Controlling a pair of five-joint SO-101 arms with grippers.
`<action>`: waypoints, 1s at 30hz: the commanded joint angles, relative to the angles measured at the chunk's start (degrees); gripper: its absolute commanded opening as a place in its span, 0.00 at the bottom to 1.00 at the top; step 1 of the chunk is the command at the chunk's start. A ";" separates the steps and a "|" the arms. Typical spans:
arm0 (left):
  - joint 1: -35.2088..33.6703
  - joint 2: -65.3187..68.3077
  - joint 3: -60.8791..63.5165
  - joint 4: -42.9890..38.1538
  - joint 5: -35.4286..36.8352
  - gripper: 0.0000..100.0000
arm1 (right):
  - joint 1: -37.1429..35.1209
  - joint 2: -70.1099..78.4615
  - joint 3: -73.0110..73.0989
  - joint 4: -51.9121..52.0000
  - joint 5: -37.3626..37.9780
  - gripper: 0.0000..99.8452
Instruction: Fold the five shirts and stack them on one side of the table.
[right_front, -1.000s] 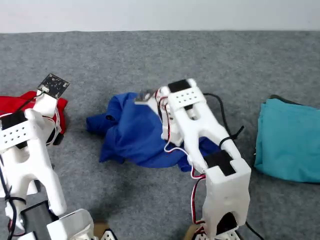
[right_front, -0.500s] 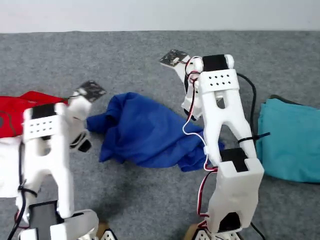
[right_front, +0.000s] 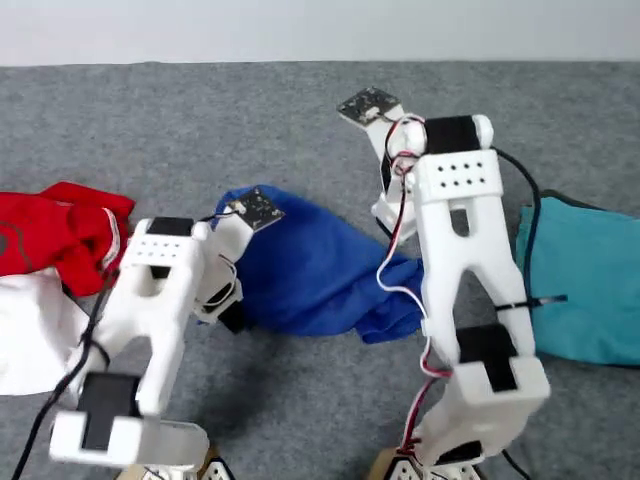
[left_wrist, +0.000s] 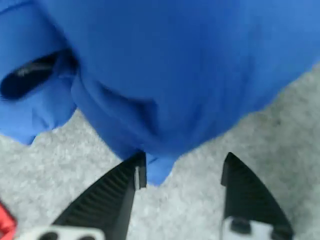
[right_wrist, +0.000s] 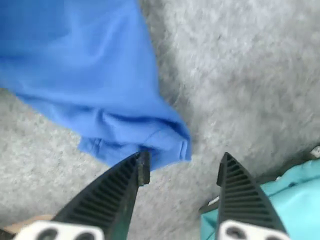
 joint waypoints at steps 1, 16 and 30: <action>-0.35 6.33 -7.25 -0.88 2.81 0.20 | 0.57 -7.43 4.57 2.33 -0.70 0.23; -2.90 0.00 -34.07 12.22 2.90 0.00 | -6.20 -15.52 21.71 2.15 -0.97 0.23; -9.76 0.00 -29.93 8.88 2.64 0.00 | -25.10 -0.31 25.85 -6.02 -4.75 0.24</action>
